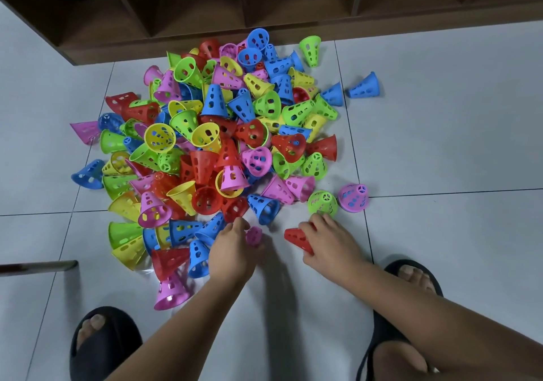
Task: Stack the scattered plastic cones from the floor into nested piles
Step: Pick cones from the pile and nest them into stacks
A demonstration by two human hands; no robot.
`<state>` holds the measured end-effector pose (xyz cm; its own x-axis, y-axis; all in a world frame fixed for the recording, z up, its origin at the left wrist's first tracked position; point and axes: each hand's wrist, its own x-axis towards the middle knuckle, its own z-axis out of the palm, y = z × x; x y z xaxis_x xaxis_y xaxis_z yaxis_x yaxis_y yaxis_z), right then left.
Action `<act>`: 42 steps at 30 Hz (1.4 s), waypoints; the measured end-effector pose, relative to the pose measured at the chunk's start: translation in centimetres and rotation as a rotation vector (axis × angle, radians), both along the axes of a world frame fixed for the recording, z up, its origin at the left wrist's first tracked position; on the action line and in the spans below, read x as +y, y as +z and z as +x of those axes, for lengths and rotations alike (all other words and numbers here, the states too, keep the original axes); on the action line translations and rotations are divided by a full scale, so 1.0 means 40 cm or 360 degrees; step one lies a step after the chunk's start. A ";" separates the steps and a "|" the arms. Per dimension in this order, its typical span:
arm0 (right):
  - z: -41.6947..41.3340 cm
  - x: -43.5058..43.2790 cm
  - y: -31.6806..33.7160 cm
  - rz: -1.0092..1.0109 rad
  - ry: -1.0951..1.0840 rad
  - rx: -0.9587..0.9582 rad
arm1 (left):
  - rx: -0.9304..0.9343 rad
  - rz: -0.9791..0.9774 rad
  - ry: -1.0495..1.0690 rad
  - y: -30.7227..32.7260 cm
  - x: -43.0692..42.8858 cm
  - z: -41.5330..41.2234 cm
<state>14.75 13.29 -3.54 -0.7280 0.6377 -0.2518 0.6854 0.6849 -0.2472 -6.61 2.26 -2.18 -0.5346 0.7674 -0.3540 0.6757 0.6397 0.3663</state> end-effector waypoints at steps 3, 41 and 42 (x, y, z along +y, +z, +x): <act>0.017 0.012 0.039 -0.0228 -0.0185 0.0240 | -0.0066 0.0198 -0.0090 0.038 0.022 0.034; 0.163 0.164 0.054 -0.0361 -0.1008 0.0894 | -0.0330 0.0553 -0.0257 0.038 0.167 0.174; 0.145 0.156 0.073 -0.0299 -0.0931 0.0941 | -0.0300 0.0561 -0.0244 0.044 0.145 0.157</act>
<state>20.54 19.52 -0.63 -0.3393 0.9379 -0.0730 0.6385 0.1726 -0.7500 -0.31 8.07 -0.44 -0.3561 0.9244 -0.1366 0.6534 0.3509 0.6707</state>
